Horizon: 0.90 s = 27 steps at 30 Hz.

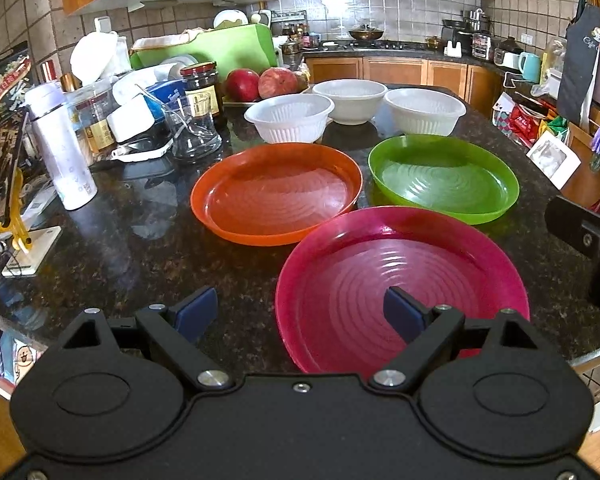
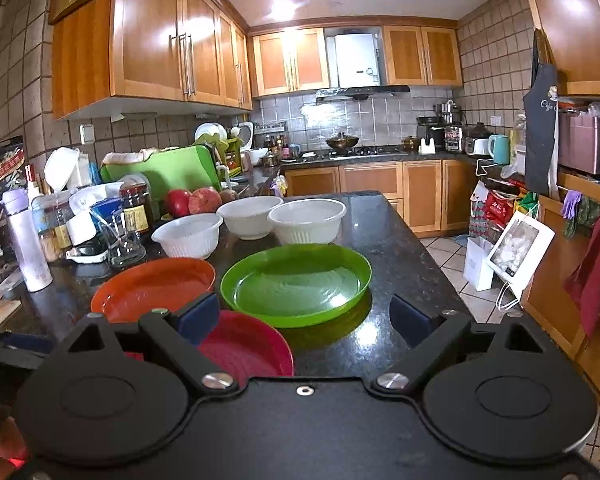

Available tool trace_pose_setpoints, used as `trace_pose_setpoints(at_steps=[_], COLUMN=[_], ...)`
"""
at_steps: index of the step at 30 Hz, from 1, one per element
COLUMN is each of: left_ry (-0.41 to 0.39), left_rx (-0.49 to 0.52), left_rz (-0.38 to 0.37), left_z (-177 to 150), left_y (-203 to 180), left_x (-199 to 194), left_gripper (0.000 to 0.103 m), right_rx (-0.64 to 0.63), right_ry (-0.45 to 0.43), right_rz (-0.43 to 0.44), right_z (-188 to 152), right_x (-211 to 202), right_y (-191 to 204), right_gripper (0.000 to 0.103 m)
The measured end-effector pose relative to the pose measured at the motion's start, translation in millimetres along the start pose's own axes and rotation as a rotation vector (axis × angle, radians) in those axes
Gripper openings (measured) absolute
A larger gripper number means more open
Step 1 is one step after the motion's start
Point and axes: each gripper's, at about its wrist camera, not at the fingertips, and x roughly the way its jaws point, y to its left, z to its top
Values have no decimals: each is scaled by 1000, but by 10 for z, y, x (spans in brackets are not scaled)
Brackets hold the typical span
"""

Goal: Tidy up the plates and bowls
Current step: 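Move the left gripper down to the rim of the magenta plate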

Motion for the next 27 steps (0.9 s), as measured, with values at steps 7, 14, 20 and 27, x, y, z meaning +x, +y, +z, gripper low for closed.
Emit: trace_pose_setpoints(at_steps=[7,14,20,27], left_ry=[-30,28,118,185], left_rx=[27,35,82,141], left_rz=[-32,-129,-233,-324], left_z=[162,357,381,357], left_y=[165,461,655,821], left_x=[8,138,320,450], left_gripper=[89,88,82,76], right_rx=[-48,-132,-73,-94], right_ry=[-162,-111,-11,99], right_rz=[-72,-98,-33,-91], right_z=[107,317,396,238], right_x=[-81,23,102,169], right_y=[152,302,367,578], right_gripper=[96,89,89,82])
